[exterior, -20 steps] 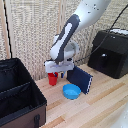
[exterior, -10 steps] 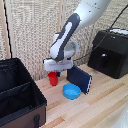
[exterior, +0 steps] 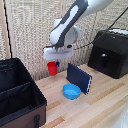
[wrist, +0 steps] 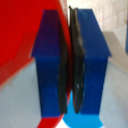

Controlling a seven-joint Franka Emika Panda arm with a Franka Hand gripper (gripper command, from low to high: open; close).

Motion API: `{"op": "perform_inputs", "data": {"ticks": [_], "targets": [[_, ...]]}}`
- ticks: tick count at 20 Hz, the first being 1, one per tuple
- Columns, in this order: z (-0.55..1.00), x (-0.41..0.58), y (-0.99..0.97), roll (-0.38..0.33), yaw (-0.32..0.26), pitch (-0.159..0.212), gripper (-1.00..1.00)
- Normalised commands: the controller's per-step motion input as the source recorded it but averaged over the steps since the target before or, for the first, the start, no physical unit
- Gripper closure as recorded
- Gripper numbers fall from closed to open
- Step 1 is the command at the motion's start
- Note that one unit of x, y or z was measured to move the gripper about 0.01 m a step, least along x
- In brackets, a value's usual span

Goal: Please find the red cup among the items before you. Carefully move your gripper towards it and gently hold it. Locate the front section of the organizer in front of you. Transfer the red cup above the front section and let go, placing it within that section.

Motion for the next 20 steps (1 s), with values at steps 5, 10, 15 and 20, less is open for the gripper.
{"op": "perform_inputs", "data": {"ticks": [5, 10, 15, 20], "targets": [[0.84, -0.010, 0.47, 0.048, 0.006, 0.094, 1.00], [0.79, -0.147, 0.74, 0.027, 0.017, 0.057, 1.00], [0.76, -0.150, 0.75, 0.045, 0.014, 0.049, 1.00], [0.75, -0.158, 0.76, 0.042, 0.014, 0.052, 1.00]]}}
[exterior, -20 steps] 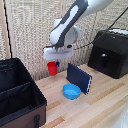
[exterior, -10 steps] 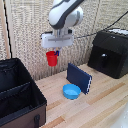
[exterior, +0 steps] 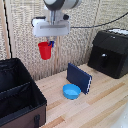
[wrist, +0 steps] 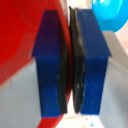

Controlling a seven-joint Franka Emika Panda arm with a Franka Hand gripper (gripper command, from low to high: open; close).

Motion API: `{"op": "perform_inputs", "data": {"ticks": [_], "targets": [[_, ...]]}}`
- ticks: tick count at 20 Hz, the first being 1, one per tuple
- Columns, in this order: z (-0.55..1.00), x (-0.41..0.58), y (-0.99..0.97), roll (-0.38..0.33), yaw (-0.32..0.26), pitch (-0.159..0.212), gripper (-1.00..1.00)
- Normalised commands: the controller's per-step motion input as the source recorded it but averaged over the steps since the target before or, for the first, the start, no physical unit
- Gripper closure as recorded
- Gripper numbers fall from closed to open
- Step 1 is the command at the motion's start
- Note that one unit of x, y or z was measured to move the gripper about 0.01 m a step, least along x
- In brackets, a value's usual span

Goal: Please find the red cup among the items before you. Carefully move your gripper towards it and gently hold it. Locate the front section of the organizer in front of you. Transfer the red cup above the front section and let go, placing it within that section.

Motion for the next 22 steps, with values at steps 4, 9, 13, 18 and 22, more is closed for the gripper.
{"op": "perform_inputs", "data": {"ticks": [4, 9, 13, 18, 22], "targets": [[0.49, -0.090, 0.81, 0.025, 0.007, 0.108, 1.00], [0.26, -0.053, 0.86, 0.000, 0.007, 0.160, 1.00], [0.02, -0.054, 0.91, 0.000, 0.006, 0.195, 1.00], [0.00, -0.076, 0.93, 0.000, 0.006, 0.205, 1.00], [-0.06, -0.097, 0.89, -0.020, 0.023, 0.223, 1.00]]}}
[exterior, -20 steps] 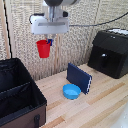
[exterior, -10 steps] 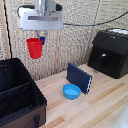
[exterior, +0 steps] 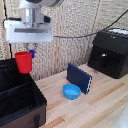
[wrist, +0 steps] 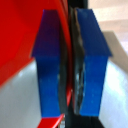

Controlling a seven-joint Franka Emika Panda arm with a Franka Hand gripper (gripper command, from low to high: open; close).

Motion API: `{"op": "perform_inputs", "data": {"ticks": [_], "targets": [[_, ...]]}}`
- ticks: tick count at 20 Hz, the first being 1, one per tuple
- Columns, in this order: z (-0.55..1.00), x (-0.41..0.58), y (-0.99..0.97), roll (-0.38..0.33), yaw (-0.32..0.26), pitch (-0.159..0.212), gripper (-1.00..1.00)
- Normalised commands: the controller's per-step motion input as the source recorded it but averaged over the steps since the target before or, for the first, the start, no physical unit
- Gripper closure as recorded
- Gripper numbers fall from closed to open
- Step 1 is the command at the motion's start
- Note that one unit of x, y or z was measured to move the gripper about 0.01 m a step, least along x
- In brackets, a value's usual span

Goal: Please find the red cup among the items before you. Carefully move your gripper towards it and gently hold it. Locate the front section of the organizer in front of you. Transfer the red cup above the front section and let go, placing it within that section.

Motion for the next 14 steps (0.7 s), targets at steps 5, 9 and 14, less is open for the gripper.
{"op": "perform_inputs", "data": {"ticks": [5, 9, 14], "targets": [[-0.40, -0.072, 0.78, -0.086, 0.004, 0.078, 1.00], [-0.56, -0.056, 0.60, -0.140, 0.003, -0.038, 1.00], [-0.50, -0.033, 0.47, -0.173, 0.037, -0.147, 1.00]]}}
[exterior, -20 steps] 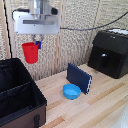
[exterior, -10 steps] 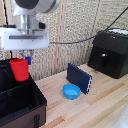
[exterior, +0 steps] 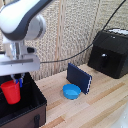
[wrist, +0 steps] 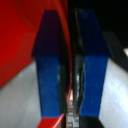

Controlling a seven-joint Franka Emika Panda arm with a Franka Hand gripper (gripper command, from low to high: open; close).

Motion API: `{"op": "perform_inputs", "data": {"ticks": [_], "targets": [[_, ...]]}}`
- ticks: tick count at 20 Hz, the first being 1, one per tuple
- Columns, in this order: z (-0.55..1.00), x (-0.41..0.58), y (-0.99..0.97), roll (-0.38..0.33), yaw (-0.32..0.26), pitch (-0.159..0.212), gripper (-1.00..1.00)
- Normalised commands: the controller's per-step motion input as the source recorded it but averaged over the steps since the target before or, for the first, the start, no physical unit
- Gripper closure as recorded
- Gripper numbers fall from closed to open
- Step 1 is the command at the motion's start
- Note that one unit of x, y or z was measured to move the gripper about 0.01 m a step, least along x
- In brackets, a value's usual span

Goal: Please find the red cup among the items before you. Carefully move your gripper towards it and gently hold it. Locate the front section of the organizer in front of you. Transfer the red cup above the front section and let go, placing it within that section.

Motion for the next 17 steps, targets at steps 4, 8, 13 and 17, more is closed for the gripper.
{"op": "perform_inputs", "data": {"ticks": [4, 8, 13, 17], "targets": [[-0.11, 0.125, 0.15, -0.130, 0.104, -0.131, -1.00], [0.28, 0.287, -0.25, 0.013, 0.095, -0.149, -1.00], [0.93, 0.187, -0.09, 0.057, 0.037, -0.008, -1.00], [0.89, 0.126, 0.01, 0.029, 0.022, 0.013, -1.00]]}}
